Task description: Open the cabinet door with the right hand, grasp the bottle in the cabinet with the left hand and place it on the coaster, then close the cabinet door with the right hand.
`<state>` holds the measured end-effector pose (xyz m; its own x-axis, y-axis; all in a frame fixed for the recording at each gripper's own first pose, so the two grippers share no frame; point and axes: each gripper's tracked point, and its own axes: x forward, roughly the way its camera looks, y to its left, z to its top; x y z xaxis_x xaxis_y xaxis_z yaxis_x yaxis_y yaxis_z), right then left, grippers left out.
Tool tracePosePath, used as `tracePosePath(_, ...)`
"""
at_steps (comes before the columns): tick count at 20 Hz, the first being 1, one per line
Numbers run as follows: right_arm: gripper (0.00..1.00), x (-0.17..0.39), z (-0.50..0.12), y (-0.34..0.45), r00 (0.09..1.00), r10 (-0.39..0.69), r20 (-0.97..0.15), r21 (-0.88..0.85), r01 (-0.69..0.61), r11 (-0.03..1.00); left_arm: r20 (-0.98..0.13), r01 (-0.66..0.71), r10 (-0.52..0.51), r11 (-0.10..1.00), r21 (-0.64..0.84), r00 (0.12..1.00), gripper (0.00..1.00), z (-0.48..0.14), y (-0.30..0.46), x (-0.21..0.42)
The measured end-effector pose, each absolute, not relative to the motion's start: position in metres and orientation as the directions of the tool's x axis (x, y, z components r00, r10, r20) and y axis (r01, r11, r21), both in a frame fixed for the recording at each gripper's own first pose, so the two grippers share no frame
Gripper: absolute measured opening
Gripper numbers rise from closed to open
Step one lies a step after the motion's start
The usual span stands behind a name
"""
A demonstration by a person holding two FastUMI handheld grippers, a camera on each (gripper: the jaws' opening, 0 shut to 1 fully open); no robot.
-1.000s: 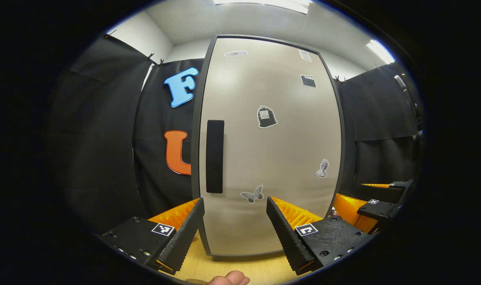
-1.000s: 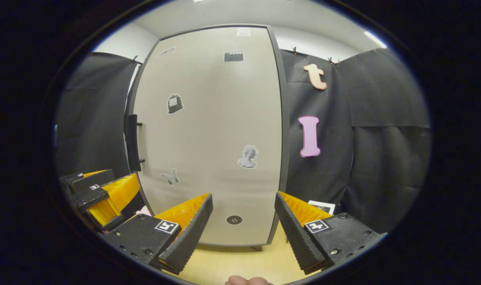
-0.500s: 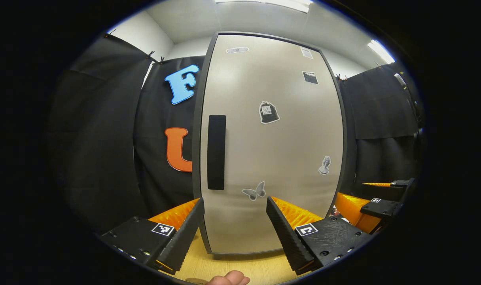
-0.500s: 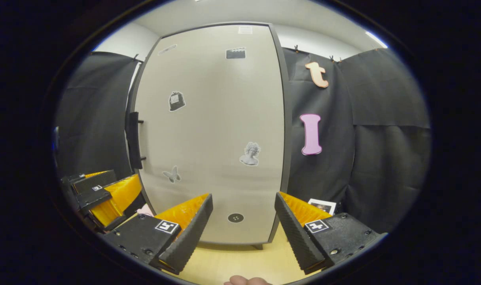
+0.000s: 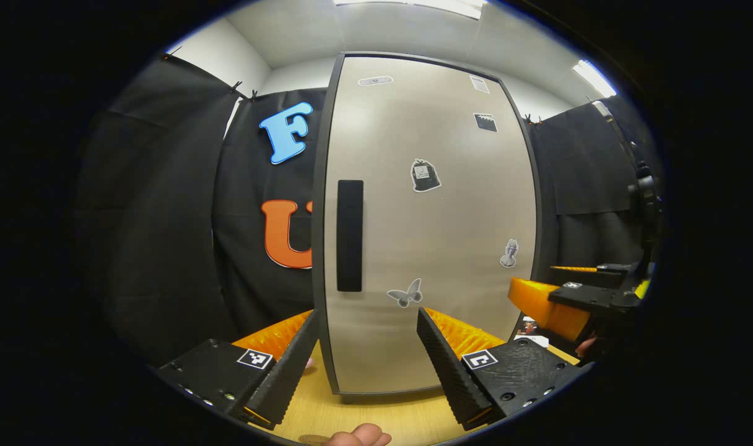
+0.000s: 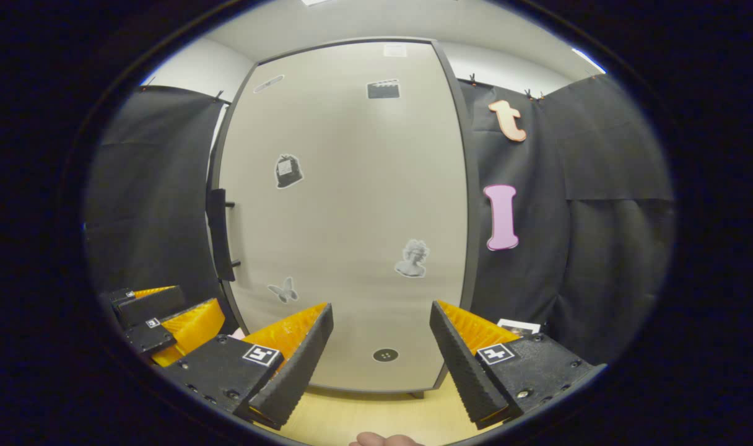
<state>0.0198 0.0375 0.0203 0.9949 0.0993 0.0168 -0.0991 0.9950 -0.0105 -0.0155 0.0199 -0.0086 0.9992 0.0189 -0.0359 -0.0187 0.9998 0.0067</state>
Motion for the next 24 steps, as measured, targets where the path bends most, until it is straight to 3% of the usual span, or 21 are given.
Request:
tracePosePath(9, 1.0, 0.052, 0.032, 0.149, 0.945, 0.324, 0.038, -0.084, -0.32, 0.944, -0.036, -0.076, 0.077, 0.997, 0.018, 0.996, 0.95, -0.018, 0.053, -0.062)
tracePosePath(18, 1.0, 0.072, 0.041, 0.252, 0.863, 0.501, 0.057, -0.129, -0.492, 0.861, -0.102, -0.232, 0.237, 0.971, 0.059, 0.966, 0.94, -0.039, 0.103, -0.1)
tracePosePath(22, 0.94, 0.077, 0.047, 0.263, 0.868, 0.487, 0.099, -0.156, -0.47, 0.869, -0.125, -0.256, 0.26, 0.965, 0.053, 0.957, 0.94, -0.049, 0.108, -0.107)
tracePosePath(24, 0.8, 0.086, 0.045, 0.251, 0.902, 0.421, 0.092, -0.171, -0.402, 0.899, -0.128, -0.252, 0.257, 0.966, 0.053, 0.958, 0.94, -0.05, 0.107, -0.108)
